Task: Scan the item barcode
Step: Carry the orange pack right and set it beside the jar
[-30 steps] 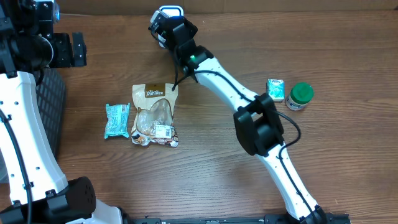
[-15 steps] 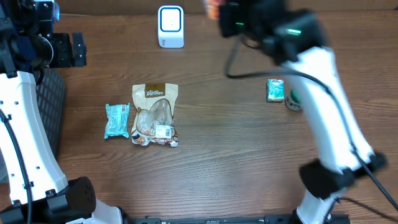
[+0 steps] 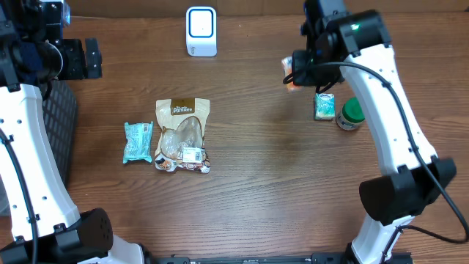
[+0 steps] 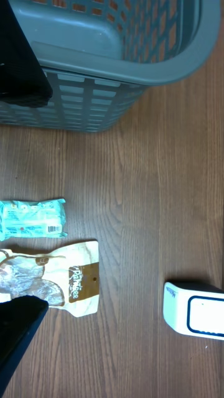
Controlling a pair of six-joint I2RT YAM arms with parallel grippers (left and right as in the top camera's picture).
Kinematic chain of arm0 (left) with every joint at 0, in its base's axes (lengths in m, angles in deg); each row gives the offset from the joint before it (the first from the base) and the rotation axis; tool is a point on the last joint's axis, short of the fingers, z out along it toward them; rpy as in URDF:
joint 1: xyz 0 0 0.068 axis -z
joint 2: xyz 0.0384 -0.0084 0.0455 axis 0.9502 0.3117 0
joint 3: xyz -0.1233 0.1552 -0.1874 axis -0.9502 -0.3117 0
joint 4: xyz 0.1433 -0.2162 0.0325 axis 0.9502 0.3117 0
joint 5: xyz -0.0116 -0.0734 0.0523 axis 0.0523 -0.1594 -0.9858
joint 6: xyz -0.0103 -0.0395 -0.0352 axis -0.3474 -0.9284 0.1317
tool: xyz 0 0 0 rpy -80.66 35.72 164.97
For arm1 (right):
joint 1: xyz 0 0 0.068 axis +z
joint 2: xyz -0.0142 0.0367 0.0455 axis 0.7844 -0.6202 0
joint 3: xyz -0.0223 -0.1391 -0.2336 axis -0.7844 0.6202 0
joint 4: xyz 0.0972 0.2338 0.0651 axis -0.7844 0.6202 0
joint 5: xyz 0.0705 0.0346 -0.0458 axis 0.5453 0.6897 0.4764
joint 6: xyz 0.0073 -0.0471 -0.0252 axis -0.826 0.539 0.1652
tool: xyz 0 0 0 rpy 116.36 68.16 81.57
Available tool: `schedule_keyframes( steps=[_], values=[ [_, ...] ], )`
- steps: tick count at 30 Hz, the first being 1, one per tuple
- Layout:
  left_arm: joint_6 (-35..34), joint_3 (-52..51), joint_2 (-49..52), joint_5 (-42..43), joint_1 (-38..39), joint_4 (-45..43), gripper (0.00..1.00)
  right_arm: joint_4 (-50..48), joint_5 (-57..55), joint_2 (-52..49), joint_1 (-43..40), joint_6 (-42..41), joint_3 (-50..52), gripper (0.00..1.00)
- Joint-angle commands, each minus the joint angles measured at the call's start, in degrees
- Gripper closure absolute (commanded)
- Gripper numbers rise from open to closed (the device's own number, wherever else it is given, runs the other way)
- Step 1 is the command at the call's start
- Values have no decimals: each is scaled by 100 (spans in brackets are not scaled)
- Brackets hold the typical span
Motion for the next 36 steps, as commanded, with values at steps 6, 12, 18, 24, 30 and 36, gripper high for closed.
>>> schedule_keyframes(
  steps=[6,12,18,24,30,36],
  values=[
    [109,116,-11,-2,-13,-4,0,-1056,17,52,-575,-201,1812,96],
    [109,116,-11,-2,-13,-4,1,-1718,15,52,-907,-203,2494,96],
    [109,116,-11,-2,-13,-7,1,-2142,7,52,-1084,-225,2756,96],
    [109,116,-11,-2,-13,-4,1,-2304,-391,31,-1290,-780,2756,89],
    [107,116,-11,-2,-13,-4,0,-2509,-9,31,-1309,-302,2752,39],
    [107,116,-11,-2,-13,-4,0,-2280,758,33,-1309,-258,2238,35]
  ],
)
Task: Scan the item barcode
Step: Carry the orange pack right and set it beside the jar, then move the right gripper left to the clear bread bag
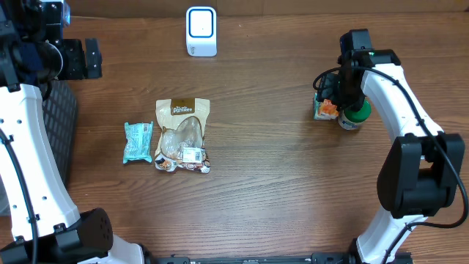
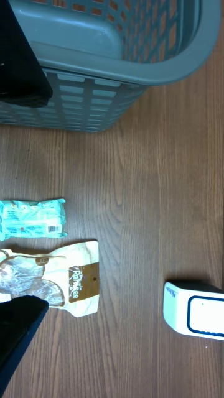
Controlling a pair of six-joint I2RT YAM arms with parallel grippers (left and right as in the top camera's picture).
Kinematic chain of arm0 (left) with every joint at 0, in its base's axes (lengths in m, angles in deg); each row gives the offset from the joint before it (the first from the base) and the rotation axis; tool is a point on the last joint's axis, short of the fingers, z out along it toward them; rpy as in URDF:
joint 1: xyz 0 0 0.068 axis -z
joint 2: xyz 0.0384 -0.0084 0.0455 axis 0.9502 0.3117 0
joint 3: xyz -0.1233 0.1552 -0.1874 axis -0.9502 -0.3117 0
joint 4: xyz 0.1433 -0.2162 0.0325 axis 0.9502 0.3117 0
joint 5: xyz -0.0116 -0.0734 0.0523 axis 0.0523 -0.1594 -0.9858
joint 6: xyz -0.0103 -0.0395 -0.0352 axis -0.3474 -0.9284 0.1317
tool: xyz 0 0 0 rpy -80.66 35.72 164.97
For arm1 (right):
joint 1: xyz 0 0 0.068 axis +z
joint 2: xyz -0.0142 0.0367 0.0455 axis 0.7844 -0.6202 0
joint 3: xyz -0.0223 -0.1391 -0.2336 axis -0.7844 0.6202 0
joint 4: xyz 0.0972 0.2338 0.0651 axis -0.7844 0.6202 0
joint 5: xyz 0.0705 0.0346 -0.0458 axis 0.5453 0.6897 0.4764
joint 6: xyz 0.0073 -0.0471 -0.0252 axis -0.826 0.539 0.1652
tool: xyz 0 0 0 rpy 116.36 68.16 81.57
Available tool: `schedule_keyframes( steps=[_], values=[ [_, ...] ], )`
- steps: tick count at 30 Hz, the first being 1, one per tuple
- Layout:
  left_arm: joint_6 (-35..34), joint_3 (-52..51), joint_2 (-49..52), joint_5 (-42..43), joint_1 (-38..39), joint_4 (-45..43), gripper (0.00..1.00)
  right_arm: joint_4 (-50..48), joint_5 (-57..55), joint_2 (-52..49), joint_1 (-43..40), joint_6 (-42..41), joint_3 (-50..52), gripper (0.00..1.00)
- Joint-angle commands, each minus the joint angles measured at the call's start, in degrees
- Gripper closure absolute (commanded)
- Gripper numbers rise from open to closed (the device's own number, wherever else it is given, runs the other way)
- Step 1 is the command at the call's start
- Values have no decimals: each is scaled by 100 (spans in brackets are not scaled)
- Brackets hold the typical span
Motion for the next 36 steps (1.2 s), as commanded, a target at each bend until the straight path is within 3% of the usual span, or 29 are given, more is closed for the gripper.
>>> schedule_keyframes(
  steps=[1,5,10,15,25,31,36],
  values=[
    [107,116,-11,-4,-13,-4,1,203,861,39,17,87,-581,35],
    [109,116,-11,-4,-13,-4,1,393,2227,39,83,87,-909,35],
    [109,116,-11,-4,-13,-4,1,339,3025,24,511,61,-763,35],
    [109,116,-11,-4,-13,-4,1,133,3023,-76,1209,-70,-557,35],
    [109,116,-11,-4,-13,-4,0,-1530,2802,-726,2868,-1062,-332,32],
    [109,116,-11,-4,-13,-4,0,-2885,2667,-1134,3705,-1060,-332,32],
    [109,116,-11,-4,-13,-4,1,-3303,2129,-1217,4140,-1058,-332,35]
  ],
)
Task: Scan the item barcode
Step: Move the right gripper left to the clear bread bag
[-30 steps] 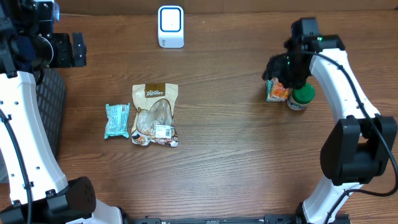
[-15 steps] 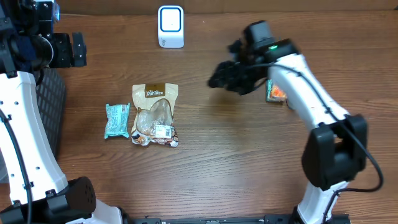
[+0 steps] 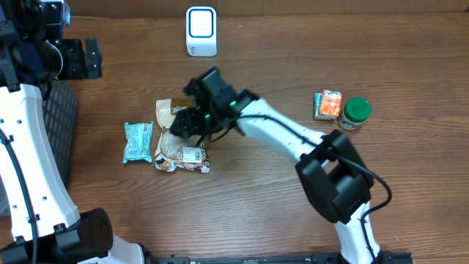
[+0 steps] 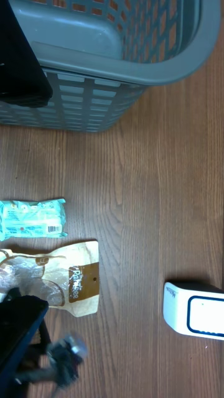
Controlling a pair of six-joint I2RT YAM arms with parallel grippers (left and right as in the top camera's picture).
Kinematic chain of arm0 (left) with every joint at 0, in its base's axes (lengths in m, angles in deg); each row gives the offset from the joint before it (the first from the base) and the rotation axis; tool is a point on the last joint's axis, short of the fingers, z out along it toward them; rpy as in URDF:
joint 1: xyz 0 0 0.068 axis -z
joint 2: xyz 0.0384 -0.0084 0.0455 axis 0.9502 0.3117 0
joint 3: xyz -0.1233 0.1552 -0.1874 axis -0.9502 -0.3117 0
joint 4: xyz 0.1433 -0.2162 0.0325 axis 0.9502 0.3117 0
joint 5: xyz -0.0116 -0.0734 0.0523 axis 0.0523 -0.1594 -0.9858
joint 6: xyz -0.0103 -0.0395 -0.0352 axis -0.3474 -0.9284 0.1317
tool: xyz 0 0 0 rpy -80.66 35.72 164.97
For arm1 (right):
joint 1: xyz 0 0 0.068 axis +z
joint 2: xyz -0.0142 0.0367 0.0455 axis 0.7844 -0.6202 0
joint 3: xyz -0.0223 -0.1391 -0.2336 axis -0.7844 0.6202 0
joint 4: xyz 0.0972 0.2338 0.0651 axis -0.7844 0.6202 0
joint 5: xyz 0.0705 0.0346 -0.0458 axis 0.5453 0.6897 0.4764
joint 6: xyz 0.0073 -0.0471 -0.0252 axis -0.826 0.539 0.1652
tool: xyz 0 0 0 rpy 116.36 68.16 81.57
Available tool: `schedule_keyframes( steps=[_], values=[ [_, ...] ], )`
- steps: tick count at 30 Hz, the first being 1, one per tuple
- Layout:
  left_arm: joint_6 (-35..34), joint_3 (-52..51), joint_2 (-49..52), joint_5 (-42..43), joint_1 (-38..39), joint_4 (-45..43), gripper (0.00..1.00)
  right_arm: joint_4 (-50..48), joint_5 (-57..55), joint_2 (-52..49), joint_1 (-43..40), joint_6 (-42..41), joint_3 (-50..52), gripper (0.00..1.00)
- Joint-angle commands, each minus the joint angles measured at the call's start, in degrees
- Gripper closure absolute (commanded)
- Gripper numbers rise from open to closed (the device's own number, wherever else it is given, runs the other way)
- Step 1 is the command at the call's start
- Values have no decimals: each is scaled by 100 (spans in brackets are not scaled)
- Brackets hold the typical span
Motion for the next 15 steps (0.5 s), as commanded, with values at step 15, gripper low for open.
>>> schedule_keyframes(
  steps=[15],
  values=[
    [109,116,-11,-4,-13,-7,1,-553,-774,-372,632,-39,24,36]
  ],
)
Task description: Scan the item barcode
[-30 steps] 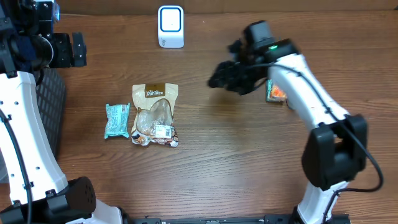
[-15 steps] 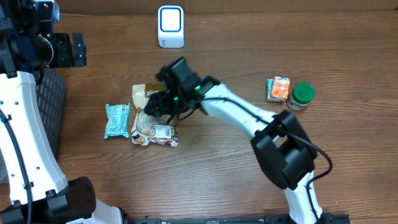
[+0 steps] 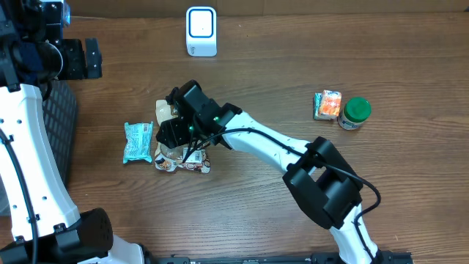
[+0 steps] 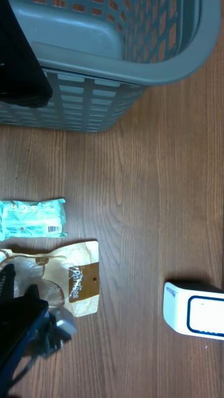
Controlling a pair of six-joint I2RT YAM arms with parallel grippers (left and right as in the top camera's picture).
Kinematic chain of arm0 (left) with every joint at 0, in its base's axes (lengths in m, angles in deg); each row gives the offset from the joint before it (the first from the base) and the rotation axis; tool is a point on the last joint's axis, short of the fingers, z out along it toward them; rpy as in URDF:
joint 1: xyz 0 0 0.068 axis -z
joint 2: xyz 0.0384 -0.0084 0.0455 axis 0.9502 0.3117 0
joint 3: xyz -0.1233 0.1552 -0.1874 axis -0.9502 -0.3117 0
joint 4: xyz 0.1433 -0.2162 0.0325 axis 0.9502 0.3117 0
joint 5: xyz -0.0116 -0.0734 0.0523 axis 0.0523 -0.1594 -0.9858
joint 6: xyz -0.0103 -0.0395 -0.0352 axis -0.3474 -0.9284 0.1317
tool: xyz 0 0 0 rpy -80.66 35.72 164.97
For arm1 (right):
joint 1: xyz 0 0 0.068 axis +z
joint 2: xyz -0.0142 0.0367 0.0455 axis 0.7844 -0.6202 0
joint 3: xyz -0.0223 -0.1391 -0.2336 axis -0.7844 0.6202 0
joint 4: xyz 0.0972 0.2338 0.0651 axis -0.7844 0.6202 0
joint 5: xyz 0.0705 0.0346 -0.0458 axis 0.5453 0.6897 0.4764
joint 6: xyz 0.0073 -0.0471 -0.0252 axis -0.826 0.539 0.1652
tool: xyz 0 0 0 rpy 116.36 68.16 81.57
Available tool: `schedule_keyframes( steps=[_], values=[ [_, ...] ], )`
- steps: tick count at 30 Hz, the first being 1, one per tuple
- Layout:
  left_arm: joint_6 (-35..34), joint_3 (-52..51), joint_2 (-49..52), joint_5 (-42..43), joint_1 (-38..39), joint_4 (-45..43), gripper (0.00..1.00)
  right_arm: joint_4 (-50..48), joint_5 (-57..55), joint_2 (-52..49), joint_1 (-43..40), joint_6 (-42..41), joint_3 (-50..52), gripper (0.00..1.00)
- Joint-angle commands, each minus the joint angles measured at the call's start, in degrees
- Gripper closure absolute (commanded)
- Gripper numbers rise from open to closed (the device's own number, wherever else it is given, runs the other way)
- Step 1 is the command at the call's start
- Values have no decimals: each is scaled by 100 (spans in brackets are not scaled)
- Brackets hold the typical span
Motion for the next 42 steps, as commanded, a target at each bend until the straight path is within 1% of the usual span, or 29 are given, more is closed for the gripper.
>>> schedule_keyframes(
  steps=[1,5,9,14,16,21,25,27,28,31,36,38,42],
  values=[
    [107,116,-11,-4,-13,-7,1,-39,-83,-186,120,-24,24,36],
    [109,116,-11,-4,-13,-7,1,55,-83,-188,116,-26,24,36],
    [107,116,-11,-4,-13,-7,1,398,-87,-186,68,-26,22,37],
    [107,116,-11,-4,-13,-7,0,940,-83,-184,-168,-28,4,46],
    [109,116,-11,-4,-13,-7,0,1189,-81,-160,-286,-26,-42,46],
    [107,116,-11,-4,-13,-7,0,1794,-79,61,-660,72,-256,45],
    [109,116,-11,-4,-13,-7,0,2142,61,361,-927,516,-479,42],
    [109,116,-11,-4,-13,-7,0,2295,44,503,-1095,673,-623,39],
    [109,116,-11,-4,-13,-7,0,2334,42,546,-1185,778,-691,37],
    [109,116,-11,-4,-13,-7,0,2323,-26,623,-1499,1169,-785,35],
    [107,116,-11,-4,-13,-7,0,2258,-719,518,-1945,1668,-686,35],
    [109,116,-11,-4,-13,-7,1,2238,-772,426,-2055,1860,-612,35],
    [107,116,-11,-4,-13,-7,0,2424,-654,227,-2162,1891,-505,35]
  ],
)
